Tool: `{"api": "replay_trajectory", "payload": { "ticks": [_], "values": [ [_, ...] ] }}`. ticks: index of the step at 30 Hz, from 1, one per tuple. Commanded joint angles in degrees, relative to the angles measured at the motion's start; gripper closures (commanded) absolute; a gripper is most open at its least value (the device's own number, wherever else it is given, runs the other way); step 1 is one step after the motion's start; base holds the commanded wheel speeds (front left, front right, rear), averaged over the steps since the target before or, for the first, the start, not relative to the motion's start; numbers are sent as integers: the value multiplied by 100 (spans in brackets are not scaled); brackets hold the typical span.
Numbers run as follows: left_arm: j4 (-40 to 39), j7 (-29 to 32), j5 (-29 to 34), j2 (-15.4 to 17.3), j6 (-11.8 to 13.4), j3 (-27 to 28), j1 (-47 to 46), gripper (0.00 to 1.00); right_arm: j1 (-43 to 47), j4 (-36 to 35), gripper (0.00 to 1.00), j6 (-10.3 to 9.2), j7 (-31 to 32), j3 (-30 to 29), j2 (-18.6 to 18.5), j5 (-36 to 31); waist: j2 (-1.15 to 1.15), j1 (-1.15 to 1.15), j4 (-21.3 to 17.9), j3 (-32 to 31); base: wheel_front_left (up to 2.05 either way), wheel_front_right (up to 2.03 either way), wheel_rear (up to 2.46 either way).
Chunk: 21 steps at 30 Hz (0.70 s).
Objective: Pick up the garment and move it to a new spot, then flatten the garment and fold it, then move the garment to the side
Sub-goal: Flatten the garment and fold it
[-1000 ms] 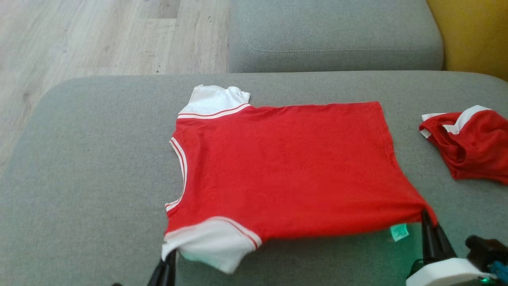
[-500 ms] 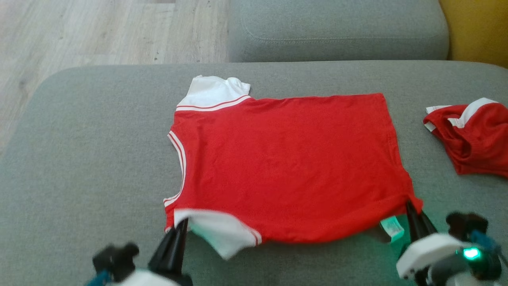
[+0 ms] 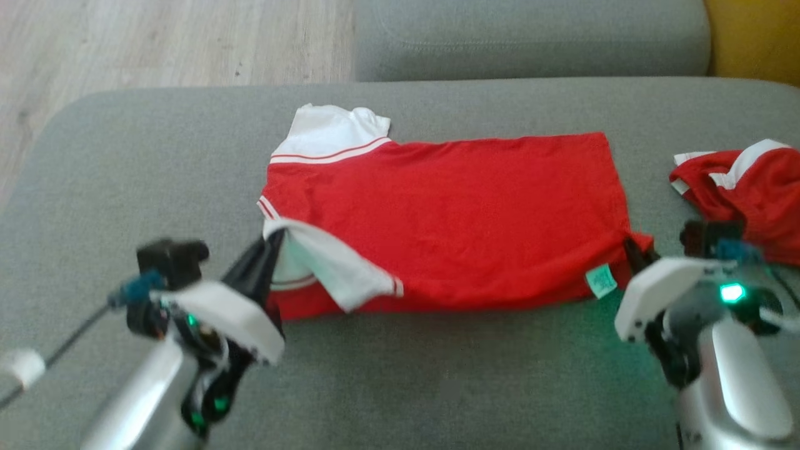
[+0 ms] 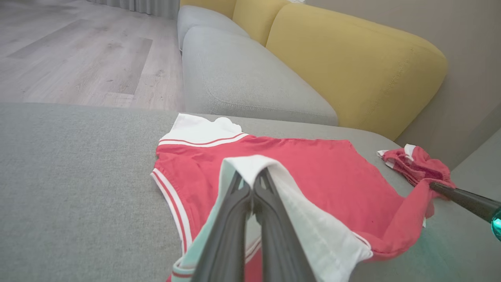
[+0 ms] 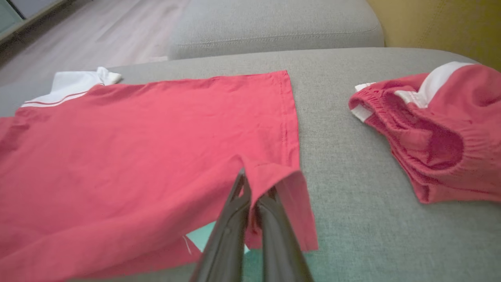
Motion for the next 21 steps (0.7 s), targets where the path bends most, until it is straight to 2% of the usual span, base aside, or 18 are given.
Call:
{"api": "replay_trajectory", "payload": {
  "ticks": [1,8,19,20,21],
  "values": [
    [134,97,-68,106,-90,322,-653,100,-533,-40,100,37,121,76,-42,-139,0,-1,-10,92,0,0,0],
    [1381,284,-35,-119,-307,234,-1639,100,-1427,852,100,37,525,-7,-62,-359,0,-1,-100,411,0,0,0],
    [2664,20,-4,-439,-559,109,-2339,100,-2089,1810,100,37,313,57,-63,-408,0,-1,-193,664,0,0,0],
    [2728,-17,5,-446,-569,104,-2371,100,-2130,1843,98,37,216,36,-62,-427,0,-1,-195,671,0,0,0],
    [2788,-63,21,-451,-577,96,-2398,82,-2170,1874,66,37,96,-13,-61,-461,0,-1,-195,675,0,0,0]
  ]
}}
